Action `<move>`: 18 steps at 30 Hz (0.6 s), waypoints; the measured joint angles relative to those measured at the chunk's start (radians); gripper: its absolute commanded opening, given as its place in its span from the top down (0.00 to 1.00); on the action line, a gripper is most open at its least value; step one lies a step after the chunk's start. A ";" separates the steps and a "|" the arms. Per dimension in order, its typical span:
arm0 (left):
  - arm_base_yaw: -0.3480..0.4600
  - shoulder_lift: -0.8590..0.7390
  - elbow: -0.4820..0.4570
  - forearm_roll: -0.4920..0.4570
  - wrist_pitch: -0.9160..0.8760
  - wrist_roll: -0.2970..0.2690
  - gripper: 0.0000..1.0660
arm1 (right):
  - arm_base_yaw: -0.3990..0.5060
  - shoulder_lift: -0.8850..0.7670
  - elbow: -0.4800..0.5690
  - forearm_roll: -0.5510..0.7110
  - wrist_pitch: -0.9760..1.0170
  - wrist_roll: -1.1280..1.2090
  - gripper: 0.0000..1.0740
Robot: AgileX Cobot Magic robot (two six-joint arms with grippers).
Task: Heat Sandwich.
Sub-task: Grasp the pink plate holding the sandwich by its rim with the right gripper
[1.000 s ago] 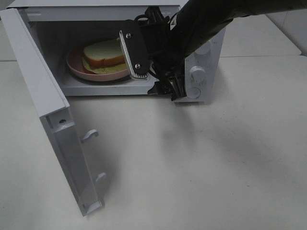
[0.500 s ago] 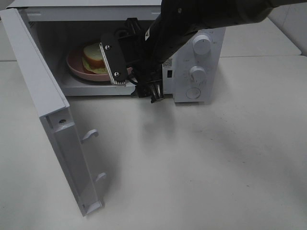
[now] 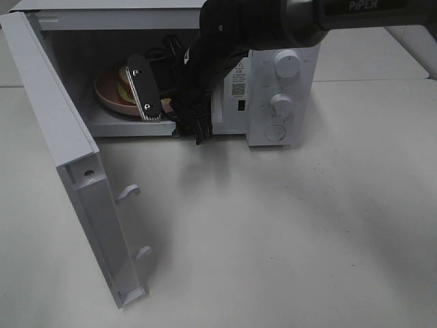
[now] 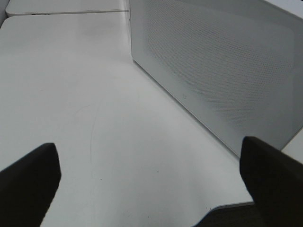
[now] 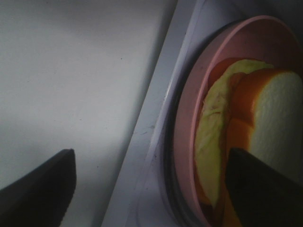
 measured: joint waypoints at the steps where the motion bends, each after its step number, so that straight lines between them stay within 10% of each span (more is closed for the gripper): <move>1: 0.000 0.000 0.000 0.000 0.000 0.000 0.09 | 0.001 0.013 -0.019 -0.010 0.007 0.017 0.23; 18: 0.000 0.000 0.000 0.000 0.000 0.000 0.09 | 0.005 0.147 -0.213 -0.060 0.088 0.090 0.26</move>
